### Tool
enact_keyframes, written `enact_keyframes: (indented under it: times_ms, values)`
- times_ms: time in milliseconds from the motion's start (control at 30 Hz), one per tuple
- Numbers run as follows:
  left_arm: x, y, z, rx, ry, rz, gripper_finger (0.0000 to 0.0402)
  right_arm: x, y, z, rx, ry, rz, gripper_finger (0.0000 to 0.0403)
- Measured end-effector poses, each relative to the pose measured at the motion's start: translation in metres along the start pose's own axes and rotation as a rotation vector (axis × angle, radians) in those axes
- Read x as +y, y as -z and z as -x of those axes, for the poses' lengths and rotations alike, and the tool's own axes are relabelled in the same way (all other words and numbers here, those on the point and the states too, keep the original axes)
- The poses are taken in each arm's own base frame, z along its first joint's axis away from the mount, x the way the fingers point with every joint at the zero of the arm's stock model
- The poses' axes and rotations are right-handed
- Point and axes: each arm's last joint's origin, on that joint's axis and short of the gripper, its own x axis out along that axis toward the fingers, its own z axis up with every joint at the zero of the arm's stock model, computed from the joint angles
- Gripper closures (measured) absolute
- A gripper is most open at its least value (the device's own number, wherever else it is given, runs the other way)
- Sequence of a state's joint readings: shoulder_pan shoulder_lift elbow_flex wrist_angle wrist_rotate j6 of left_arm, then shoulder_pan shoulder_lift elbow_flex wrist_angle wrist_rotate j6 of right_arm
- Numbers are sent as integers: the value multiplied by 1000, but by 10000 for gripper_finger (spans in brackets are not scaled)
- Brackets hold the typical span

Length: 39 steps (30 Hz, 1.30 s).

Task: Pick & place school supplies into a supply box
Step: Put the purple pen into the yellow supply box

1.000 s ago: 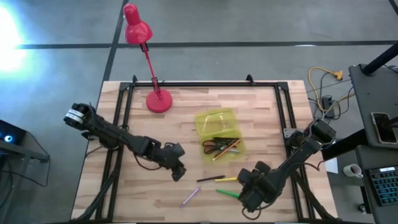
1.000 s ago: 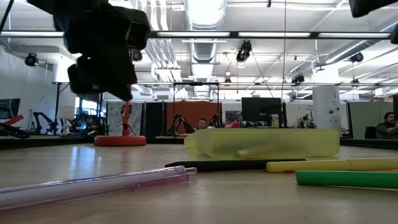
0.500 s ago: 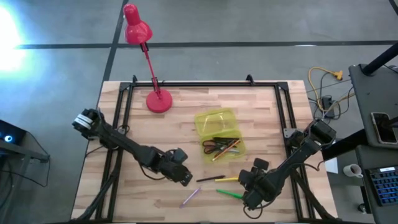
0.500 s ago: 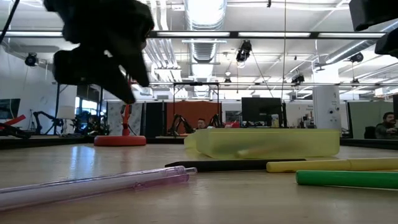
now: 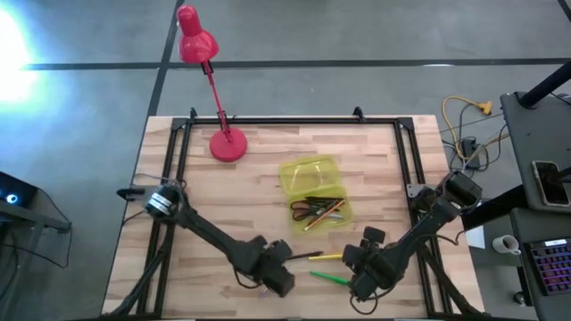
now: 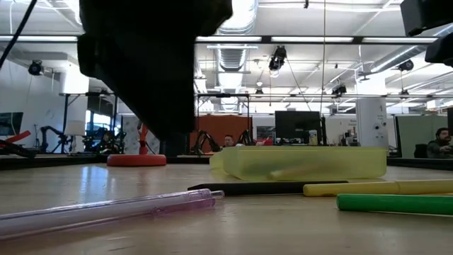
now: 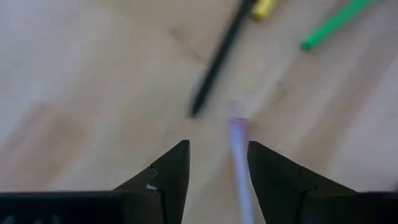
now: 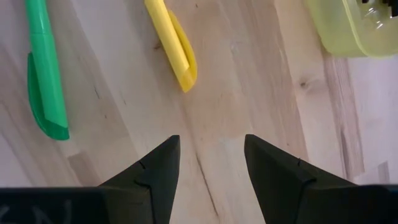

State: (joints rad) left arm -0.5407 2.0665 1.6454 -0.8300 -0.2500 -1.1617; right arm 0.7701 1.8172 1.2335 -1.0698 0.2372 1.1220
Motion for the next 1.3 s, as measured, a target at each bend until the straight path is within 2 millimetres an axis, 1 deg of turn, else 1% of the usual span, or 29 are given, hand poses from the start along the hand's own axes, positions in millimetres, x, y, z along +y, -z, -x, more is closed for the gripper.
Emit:
enact_keyframes:
  times_ms: [100, 233, 333, 433, 667, 733, 800, 1000, 1067, 1133, 1200, 1300]
  values:
    - [-13, 0, -8, 49, 31, 8, 256, 2, 3, 1, -2, -3, 12, 232]
    - [-22, 7, -18, 95, 31, 52, 256, 4, 9, 2, 0, -8, 29, 232]
    - [-22, 13, -22, 110, 18, 85, 256, 7, 14, 3, 4, -15, 18, 232]
    - [-16, 16, -28, 118, -9, 98, 256, 8, 17, 4, 2, -17, 7, 232]
    - [-7, 23, -38, 121, -46, 92, 258, 9, 19, 4, 1, -17, 7, 232]
    - [-5, 25, -40, 122, -46, 89, 267, 9, 19, 4, 1, -17, 7, 232]
    - [-4, 28, -42, 124, -51, 85, 284, 9, 19, 4, 1, -17, 3, 232]
    - [0, 32, -45, 131, -70, 24, 368, 8, 18, 4, -10, -13, -78, 232]
    - [0, 33, -45, 134, -68, -5, 386, 8, 16, 4, -12, -13, -112, 232]
    - [0, 33, -46, 136, -68, -13, 389, 6, 14, 6, -12, -17, -145, 232]
    - [0, 33, -45, 138, -65, -23, 383, 4, 11, 8, -15, -27, -183, 232]
    - [0, 32, -42, 141, -49, -49, 380, -4, 4, 14, -56, -36, -185, 232]
